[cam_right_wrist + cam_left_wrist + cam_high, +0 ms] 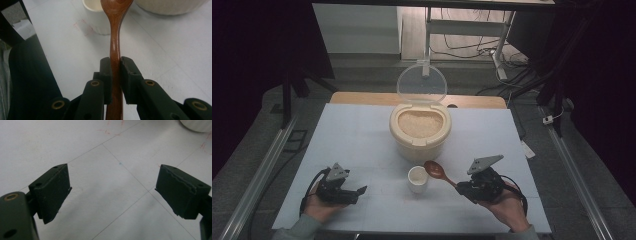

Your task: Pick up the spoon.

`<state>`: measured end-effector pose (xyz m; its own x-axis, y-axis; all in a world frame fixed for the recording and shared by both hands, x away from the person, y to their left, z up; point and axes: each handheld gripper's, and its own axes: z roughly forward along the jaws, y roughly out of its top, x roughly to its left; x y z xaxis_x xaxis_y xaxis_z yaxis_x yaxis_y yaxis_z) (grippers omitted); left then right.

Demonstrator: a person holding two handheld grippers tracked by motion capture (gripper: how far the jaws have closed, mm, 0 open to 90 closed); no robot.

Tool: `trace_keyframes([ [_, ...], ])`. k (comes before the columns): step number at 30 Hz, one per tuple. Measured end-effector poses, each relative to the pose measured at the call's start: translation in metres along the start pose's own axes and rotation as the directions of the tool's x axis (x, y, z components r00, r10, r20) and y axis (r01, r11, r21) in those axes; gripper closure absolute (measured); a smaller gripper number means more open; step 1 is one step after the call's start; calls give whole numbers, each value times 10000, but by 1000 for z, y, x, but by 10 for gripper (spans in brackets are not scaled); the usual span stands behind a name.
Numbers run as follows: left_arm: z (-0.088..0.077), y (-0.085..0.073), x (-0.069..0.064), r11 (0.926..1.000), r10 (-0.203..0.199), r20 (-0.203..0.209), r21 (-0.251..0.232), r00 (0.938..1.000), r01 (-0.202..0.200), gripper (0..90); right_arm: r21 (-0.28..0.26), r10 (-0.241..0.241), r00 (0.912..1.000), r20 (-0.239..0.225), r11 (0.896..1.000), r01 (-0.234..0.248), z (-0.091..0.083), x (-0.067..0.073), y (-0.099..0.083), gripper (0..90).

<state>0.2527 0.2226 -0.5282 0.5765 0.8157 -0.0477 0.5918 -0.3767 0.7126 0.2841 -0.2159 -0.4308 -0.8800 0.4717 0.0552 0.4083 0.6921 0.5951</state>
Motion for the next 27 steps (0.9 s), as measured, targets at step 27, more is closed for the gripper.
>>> trace_keyframes([
  [27,-1,2,0,9999,-26,-21,-100,10000,25,120,121,-1801,9799,-857,9833,1818,37,1,55,794],
])
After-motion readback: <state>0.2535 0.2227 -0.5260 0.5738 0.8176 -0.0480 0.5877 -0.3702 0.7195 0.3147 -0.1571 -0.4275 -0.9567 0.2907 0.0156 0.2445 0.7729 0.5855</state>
